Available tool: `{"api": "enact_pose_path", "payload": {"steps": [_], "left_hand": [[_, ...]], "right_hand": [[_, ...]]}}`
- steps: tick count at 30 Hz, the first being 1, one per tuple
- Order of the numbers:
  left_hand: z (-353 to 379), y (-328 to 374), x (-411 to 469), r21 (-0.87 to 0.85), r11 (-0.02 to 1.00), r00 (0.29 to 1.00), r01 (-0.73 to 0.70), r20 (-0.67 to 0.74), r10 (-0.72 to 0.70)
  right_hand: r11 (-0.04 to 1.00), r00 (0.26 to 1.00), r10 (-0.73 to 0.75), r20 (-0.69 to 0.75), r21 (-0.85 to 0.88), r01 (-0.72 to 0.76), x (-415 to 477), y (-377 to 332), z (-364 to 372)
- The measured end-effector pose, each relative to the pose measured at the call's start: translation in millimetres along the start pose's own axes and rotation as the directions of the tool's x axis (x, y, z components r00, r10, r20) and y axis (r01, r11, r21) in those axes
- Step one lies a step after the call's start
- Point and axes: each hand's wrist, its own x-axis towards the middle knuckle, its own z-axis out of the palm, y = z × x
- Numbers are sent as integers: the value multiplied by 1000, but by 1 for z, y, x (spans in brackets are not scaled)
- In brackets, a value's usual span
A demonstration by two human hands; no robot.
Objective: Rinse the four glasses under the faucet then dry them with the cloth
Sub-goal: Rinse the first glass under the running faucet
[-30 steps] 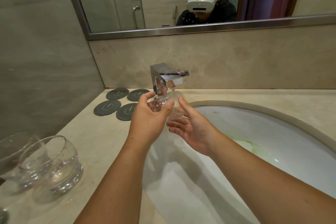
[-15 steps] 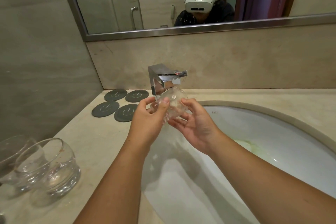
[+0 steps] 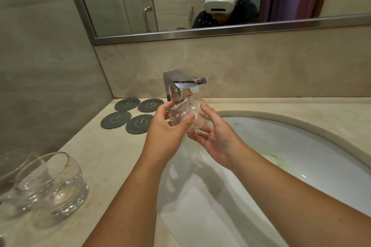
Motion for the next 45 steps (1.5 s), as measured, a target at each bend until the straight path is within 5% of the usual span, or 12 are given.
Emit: {"api": "enact_pose_path", "payload": {"steps": [5, 13, 29, 38, 45], "left_hand": [[3, 0, 0, -108, 989, 995, 102, 17, -100], [1, 0, 1, -45, 998, 997, 51, -58, -54], [5, -3, 1, -99, 985, 989, 139, 57, -134], [1, 0, 1, 57, 997, 996, 52, -77, -48], [1, 1, 1, 129, 991, 994, -38, -96, 51]], "right_hand": [[996, 1000, 0, 17, 86, -1, 2, -1, 2], [1000, 999, 31, 19, -5, -31, 2, 1, -2], [998, 992, -60, 113, -18, 63, 11, 6, -6], [998, 996, 58, 70, -1, -58, 13, 5, -9], [977, 977, 167, 131, -158, -145, 9, 10, -4]]}}
